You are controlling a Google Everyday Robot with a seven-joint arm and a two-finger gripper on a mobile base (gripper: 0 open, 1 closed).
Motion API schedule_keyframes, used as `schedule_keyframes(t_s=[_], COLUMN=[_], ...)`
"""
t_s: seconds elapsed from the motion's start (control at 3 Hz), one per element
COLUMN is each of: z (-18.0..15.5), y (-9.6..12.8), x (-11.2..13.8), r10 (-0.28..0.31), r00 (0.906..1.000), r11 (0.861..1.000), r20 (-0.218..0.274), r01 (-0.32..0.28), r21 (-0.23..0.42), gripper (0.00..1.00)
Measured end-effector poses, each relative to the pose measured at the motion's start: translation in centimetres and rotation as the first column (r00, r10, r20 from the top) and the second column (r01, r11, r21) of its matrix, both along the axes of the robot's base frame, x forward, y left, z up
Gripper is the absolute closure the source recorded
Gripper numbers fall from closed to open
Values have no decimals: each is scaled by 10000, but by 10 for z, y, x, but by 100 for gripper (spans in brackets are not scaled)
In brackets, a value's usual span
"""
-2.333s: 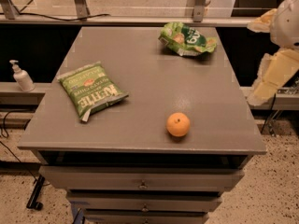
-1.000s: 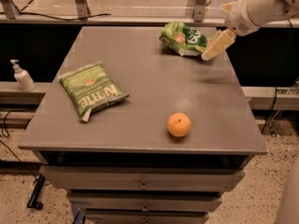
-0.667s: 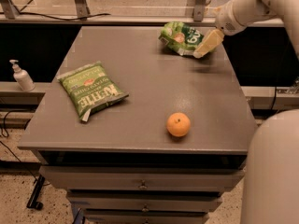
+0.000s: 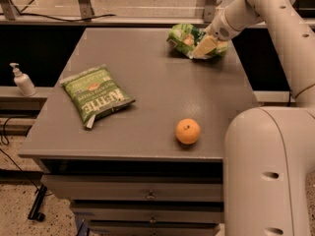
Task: Move green rice chip bag near green jalapeno chip bag
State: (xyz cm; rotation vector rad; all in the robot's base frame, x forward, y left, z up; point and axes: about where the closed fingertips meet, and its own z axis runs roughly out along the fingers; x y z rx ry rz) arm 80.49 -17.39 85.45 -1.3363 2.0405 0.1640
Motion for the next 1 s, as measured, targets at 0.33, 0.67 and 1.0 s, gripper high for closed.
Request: schedule_keyframes(t_s=[0.33,0.67,1.0], z=[3,33,74], y=[-1,4,19], x=[-7,-28,-57], r10=[-37,402,1131], r00=[9993,9985,9936], r11=[10000,9989,9934], r20=[-384,-368,-23], r01=[37,-393,-1130], r21=[7,242,207], gripper=[64,87,100])
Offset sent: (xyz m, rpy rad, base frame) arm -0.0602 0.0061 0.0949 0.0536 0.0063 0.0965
